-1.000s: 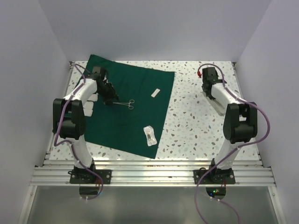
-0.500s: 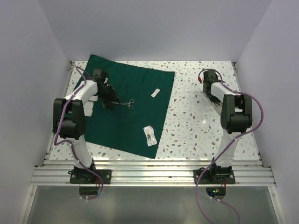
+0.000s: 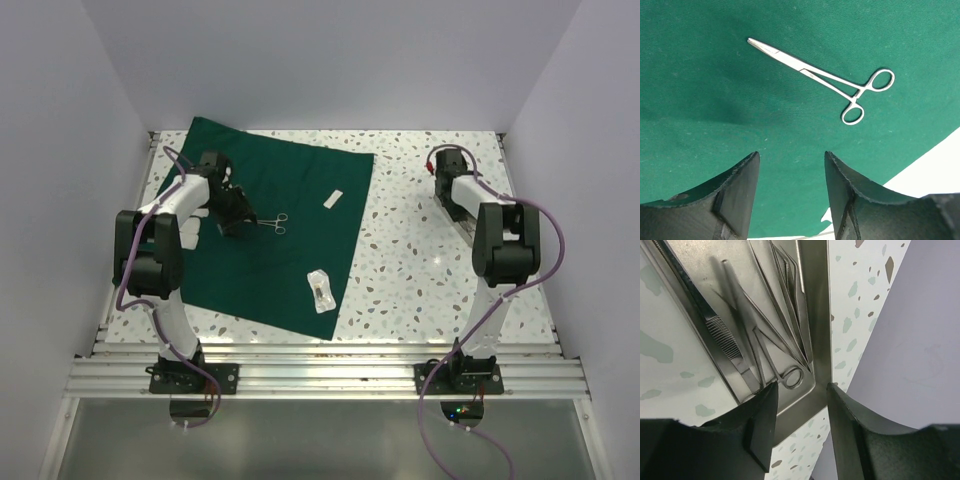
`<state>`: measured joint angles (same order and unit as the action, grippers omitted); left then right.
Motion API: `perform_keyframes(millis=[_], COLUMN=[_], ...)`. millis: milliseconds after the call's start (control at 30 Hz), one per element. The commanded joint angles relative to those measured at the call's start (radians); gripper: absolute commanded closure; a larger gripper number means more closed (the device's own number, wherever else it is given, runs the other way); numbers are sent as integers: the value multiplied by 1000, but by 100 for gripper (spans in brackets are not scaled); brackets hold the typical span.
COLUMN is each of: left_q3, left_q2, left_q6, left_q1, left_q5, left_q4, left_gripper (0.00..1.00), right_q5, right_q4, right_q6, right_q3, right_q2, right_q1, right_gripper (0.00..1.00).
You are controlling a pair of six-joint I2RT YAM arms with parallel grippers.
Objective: Prepare the surgical pack
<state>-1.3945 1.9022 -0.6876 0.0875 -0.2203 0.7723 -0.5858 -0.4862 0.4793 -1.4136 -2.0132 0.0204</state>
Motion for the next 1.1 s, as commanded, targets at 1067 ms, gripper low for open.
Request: perform_keyframes(millis=[1067], left_q3=[-442], left_q2=[293], left_q6=[-403], left_q1=[47], left_q5=[309], left_q4=[318], left_gripper=[43], right_q5=[331], right_q4=[-114], right_q6=[-484], right_q3=[211], right_q2=[590], right_q1=[481], right_gripper=[49])
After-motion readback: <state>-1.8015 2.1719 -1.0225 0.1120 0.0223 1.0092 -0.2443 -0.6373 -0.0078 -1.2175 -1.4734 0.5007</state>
